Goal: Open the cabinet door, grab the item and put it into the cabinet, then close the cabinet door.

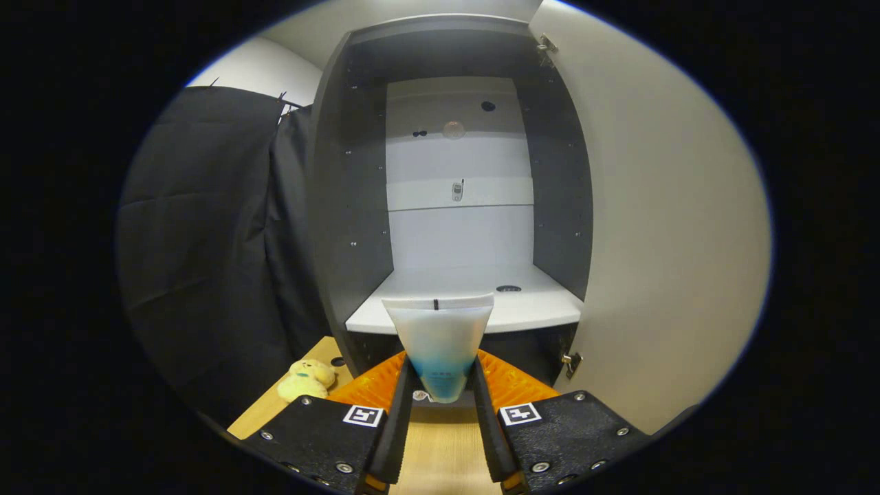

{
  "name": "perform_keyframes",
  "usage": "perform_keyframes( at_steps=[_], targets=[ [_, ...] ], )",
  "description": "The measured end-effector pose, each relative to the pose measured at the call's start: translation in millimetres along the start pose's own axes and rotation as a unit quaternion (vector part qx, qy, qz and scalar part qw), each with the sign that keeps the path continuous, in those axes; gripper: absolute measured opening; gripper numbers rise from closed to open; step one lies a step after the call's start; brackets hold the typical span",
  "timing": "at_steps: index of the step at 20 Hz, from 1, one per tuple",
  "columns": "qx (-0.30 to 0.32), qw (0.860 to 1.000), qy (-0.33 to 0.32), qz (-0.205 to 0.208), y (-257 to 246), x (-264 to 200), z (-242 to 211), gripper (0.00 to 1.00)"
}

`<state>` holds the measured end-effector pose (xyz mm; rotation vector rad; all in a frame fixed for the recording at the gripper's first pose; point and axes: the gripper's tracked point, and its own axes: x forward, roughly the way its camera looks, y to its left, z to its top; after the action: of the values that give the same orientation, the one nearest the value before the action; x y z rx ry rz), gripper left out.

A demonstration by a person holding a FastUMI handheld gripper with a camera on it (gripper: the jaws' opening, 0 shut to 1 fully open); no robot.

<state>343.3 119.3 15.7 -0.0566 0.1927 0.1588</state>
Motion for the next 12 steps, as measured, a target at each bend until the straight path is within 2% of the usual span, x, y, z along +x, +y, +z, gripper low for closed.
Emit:
perform_keyframes(
  at_steps=[9,12],
  targets=[
    [-0.006,1.0,-0.022,-0.005,3,93,66,0.47],
    [-0.019,1.0,-0.005,-0.009,2,125,67,0.47]
  ],
)
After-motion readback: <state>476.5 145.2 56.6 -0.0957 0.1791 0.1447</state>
